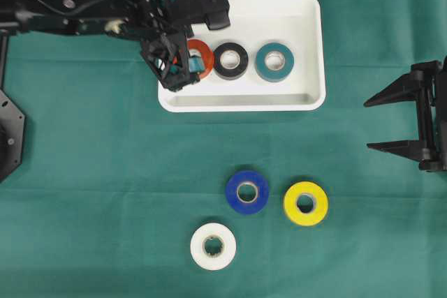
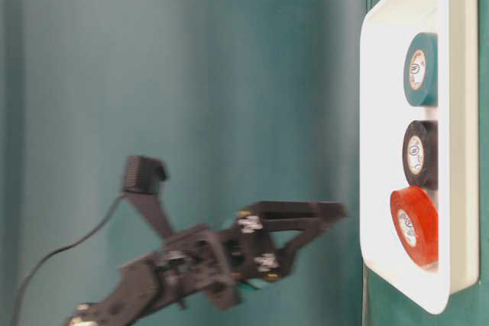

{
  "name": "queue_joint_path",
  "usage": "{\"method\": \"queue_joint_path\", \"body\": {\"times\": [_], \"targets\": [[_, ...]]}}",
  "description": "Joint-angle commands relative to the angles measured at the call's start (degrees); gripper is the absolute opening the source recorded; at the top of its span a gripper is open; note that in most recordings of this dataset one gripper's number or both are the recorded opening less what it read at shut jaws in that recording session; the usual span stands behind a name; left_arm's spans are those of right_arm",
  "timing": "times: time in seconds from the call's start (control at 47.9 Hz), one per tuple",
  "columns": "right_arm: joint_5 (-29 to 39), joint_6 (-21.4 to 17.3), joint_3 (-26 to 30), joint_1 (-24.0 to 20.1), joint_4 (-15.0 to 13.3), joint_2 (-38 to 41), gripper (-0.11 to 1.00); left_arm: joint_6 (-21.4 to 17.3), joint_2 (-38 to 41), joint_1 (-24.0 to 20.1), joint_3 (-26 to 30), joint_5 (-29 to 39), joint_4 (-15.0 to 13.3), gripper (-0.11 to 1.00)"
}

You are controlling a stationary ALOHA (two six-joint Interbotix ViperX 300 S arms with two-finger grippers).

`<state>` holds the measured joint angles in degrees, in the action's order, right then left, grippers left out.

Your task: Pick up the tape from a random location and place it into the white case.

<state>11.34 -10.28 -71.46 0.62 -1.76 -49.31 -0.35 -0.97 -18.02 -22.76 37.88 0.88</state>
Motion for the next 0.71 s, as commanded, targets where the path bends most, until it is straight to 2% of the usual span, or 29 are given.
{"method": "queue_joint_path", "body": {"times": [0.0,0.418,0.69], "targets": [[-0.18,-0.09,1.23,0.00,-0.09,0.26,0.84,-0.09,-2.72,-0.18,2.37,1.58,0.00,0.98],[-0.18,-0.18,1.23,0.00,-0.09,0.26,0.84,0.09,-4.04,1.05,2.02,2.11,0.00,0.98],[-0.18,-0.26,1.32,0.00,-0.09,0.18,0.84,0.44,-4.22,8.79,1.14,-1.23,-0.09,0.98]]}}
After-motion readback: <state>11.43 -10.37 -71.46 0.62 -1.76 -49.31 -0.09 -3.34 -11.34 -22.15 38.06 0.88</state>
